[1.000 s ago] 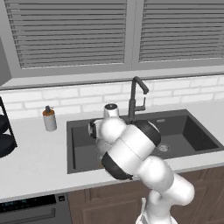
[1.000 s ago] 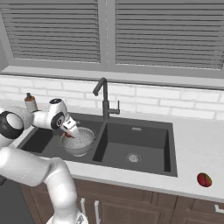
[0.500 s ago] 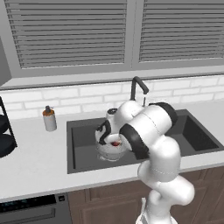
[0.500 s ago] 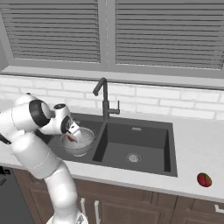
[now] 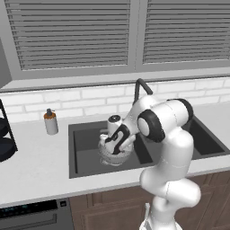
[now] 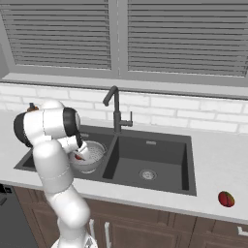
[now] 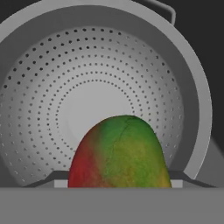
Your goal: Put the colander in the sink, put the mango, mango in the colander, and turn on the sink faucet and pour water over the colander.
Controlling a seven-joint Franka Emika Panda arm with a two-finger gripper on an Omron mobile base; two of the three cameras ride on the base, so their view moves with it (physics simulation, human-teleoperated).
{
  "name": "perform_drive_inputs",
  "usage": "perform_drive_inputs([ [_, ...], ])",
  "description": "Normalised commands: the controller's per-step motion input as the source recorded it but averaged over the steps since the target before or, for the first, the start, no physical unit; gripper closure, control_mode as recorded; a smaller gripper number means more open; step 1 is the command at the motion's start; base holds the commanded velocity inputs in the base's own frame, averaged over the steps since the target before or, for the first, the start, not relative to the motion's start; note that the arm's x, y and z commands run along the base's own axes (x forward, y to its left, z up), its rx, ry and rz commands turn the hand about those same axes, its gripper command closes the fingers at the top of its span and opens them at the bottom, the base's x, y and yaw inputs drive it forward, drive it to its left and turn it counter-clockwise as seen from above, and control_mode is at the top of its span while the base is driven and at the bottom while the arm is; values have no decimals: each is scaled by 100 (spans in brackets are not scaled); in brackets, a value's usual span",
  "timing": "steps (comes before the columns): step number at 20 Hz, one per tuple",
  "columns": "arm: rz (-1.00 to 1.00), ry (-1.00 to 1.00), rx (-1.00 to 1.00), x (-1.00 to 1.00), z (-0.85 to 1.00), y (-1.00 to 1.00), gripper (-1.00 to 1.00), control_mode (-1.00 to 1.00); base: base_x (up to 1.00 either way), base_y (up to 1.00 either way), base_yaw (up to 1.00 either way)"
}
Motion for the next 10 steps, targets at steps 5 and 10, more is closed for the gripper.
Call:
perform_drive_inputs([
  [5, 0, 0, 0, 0, 0, -10, -100, -100, 0, 0, 0],
  [10, 0, 0, 0, 0, 13, -26, -100, -100, 0, 0, 0],
])
